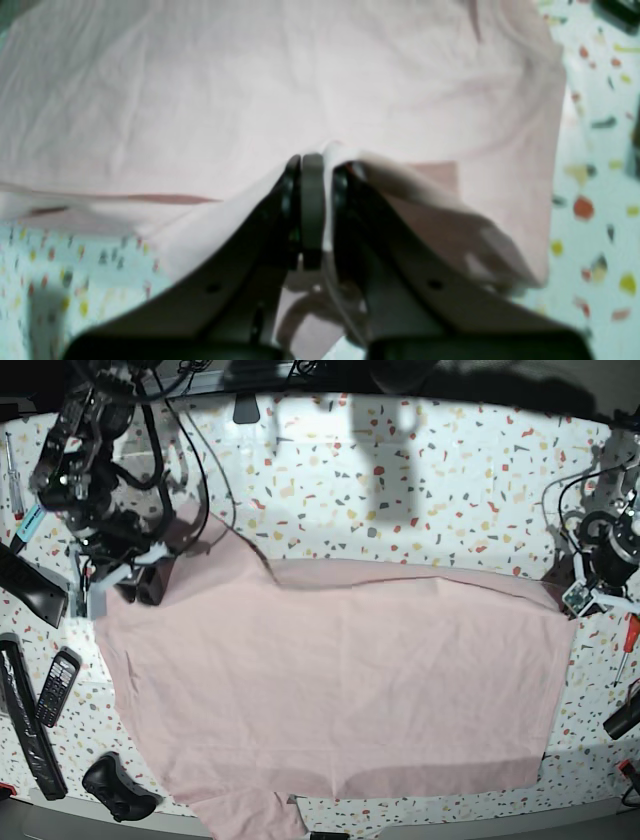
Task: Fold the T-shirt properly
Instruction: 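Lift the shoulder edge and drag it toward the hem with both grippers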
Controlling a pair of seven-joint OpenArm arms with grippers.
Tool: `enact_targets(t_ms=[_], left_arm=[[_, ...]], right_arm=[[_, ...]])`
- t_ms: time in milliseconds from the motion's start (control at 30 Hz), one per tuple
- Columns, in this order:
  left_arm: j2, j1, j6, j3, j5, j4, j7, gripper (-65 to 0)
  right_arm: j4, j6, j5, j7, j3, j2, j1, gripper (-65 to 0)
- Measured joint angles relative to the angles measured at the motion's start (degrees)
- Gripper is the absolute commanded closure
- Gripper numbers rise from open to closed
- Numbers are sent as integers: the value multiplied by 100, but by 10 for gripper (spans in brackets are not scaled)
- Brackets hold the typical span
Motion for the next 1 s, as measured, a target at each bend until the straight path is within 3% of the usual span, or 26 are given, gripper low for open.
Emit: enact_targets(t_ms=[300,767,1000], left_arm=[[680,-688,-11,2,120,-918,0,0],[811,-1784,-28,0,-129,-2181,-262,0],[1178,-1873,-4,0,-98,-2623,-439,0]], right_arm=[[-1421,-4,13,2,2,33,1346,0],[-3056,9,-474,214,13,262,2463,0],[-3735,11,-774,546,13,260,2763,0]])
